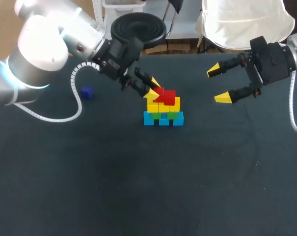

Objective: Place the blue cubes, place green cubes on the blue cubes, place the yellow cubes on the green cubes, then place the red cubes on the yellow cubes, and place purple cube on the red cubes.

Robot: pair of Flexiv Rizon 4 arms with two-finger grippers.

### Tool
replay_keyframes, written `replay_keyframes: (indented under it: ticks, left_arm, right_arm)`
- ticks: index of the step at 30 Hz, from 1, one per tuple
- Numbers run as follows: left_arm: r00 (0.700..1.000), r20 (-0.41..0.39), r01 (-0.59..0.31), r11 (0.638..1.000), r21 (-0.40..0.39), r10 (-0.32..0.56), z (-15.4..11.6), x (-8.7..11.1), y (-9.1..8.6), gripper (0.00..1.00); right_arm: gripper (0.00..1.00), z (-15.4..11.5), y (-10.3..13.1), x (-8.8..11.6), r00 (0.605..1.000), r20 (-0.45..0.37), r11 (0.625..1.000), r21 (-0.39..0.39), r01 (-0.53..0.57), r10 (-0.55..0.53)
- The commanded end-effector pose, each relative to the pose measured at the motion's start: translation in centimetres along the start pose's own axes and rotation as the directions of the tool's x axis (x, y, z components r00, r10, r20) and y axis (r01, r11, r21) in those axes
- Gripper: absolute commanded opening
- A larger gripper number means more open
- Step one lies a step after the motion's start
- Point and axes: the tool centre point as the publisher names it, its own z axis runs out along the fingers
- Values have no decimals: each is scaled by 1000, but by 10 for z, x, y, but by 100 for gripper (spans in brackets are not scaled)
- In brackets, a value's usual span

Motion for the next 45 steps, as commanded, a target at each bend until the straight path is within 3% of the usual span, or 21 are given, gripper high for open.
replay_keyframes:
  ticks: [1,45]
  left_arm:
    - [1000,-2,8,1000,-6,-8,2,1,-2,0]
    - [999,5,37,999,-20,-36,5,6,2,0]
  right_arm:
    - [100,0,1,0,1000,1,1000,2,1,-1]
    - [100,0,1,0,1000,1,1000,2,1,-1]
